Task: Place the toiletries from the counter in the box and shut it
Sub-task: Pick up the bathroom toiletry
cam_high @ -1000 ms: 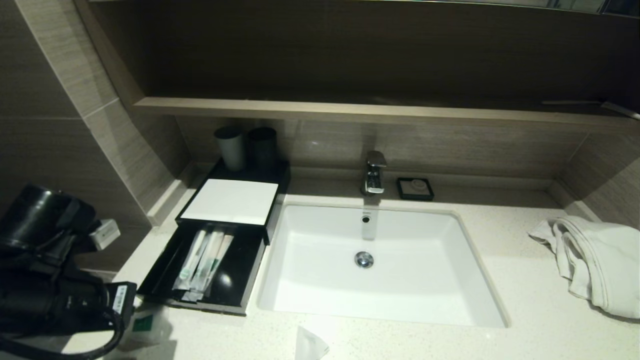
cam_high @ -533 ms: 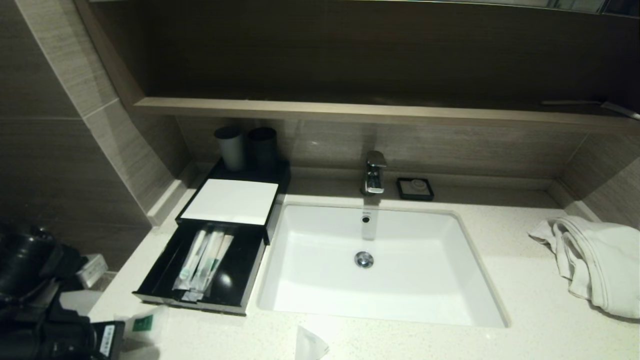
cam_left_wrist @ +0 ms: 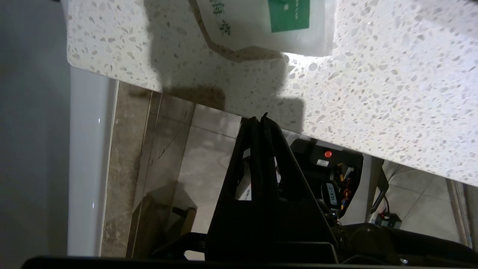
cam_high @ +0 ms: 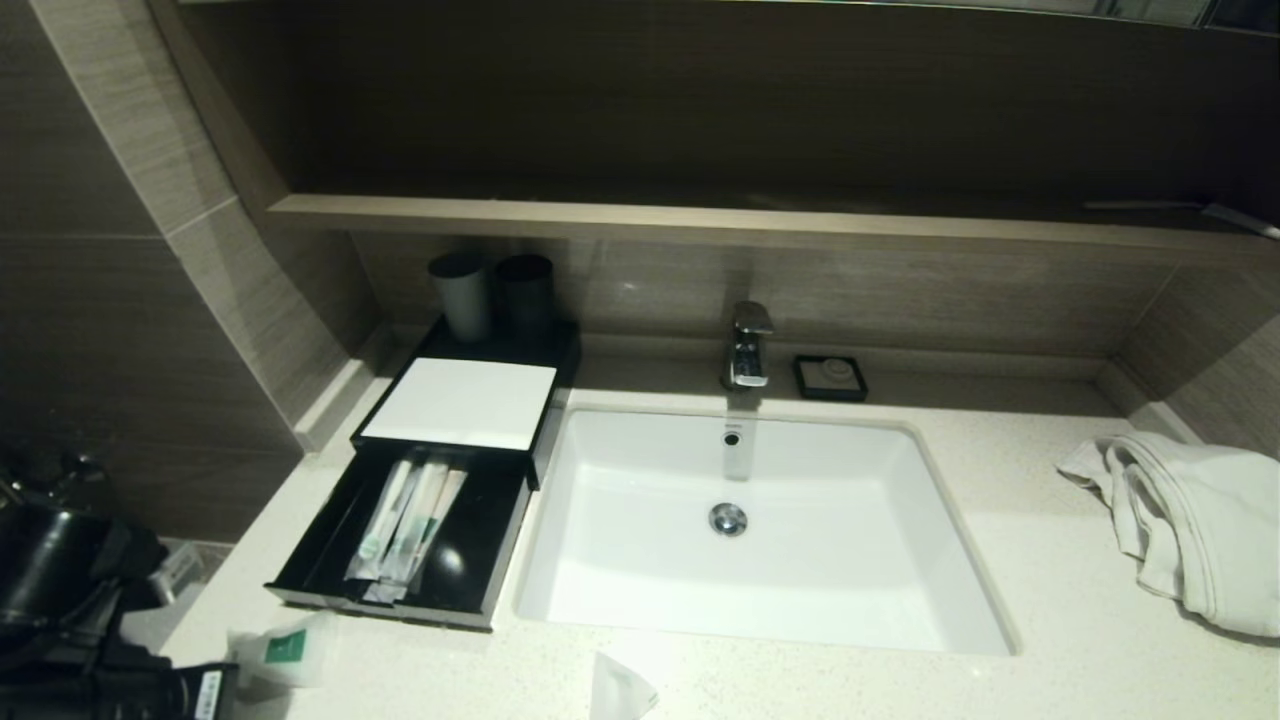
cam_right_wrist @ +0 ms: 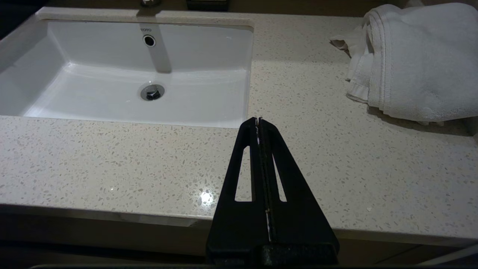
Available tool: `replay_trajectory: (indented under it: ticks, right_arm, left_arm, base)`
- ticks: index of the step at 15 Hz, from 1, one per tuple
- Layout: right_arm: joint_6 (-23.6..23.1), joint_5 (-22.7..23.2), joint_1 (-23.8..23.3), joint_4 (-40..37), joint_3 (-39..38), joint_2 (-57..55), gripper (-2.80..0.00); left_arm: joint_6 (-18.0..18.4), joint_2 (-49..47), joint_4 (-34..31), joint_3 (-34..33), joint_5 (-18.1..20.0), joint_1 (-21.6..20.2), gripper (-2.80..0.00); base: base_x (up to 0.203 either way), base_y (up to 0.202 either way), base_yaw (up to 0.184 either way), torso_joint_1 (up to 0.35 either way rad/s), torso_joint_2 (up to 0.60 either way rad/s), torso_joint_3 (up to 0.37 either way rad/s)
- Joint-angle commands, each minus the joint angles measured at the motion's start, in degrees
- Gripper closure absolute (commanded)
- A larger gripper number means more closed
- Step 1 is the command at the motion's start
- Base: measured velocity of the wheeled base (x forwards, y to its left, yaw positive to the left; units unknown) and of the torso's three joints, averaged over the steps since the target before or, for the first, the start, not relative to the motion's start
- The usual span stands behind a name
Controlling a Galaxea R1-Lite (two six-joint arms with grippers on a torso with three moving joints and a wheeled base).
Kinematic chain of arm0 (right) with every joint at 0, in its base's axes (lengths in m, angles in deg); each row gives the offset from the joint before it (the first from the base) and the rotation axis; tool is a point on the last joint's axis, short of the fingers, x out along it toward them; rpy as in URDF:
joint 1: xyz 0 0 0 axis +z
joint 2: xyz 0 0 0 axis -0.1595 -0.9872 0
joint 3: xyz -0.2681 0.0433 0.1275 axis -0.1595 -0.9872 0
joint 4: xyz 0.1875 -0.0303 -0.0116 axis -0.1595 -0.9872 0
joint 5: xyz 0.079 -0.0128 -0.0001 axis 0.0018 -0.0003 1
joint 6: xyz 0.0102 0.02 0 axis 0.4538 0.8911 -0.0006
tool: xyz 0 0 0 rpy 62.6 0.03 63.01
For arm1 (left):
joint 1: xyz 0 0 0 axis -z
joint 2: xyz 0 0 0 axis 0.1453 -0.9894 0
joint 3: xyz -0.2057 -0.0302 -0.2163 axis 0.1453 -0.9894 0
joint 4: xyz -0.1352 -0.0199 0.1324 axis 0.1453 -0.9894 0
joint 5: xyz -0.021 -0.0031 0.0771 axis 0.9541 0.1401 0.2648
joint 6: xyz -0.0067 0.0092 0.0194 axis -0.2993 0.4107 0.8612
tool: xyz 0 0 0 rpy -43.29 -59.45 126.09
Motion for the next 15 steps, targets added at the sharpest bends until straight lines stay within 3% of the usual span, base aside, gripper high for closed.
replay_trajectory:
  ticks: [1, 4, 5, 9, 15]
  right_arm:
    - [0.00, 0.04, 0.00, 0.01, 0.00, 0.00, 0.00]
    - [0.00, 0.04, 0.00, 0.01, 0.00, 0.00, 0.00]
    - [0.00, 0.04, 0.00, 0.01, 0.00, 0.00, 0.00]
    - [0.00, 0.04, 0.00, 0.01, 0.00, 0.00, 0.00]
    - [0.00, 0.04, 0.00, 0.01, 0.00, 0.00, 0.00]
  left_arm:
    - [-0.06, -3.07, 0.35, -1.03, -0.05, -0.34, 0.00]
    - [0.00, -5.09, 2.44, -0.84, -0.05, -0.37, 0.00]
    - [0.03, -5.47, 2.63, -0.59, -0.05, -0.43, -2.80]
    - [0.30, -6.94, 3.59, 0.09, -0.13, -0.43, -2.80]
    - [2.54, -11.74, 7.43, 1.19, -0.13, -3.69, -2.80]
  base:
    - [0.000, 0.000, 0.000, 0.000, 0.00, 0.000]
    - [0.000, 0.000, 0.000, 0.000, 0.00, 0.000]
    - [0.000, 0.000, 0.000, 0.000, 0.00, 0.000]
    - [0.000, 0.000, 0.000, 0.000, 0.00, 0.000]
    - [0.000, 0.000, 0.000, 0.000, 0.00, 0.000]
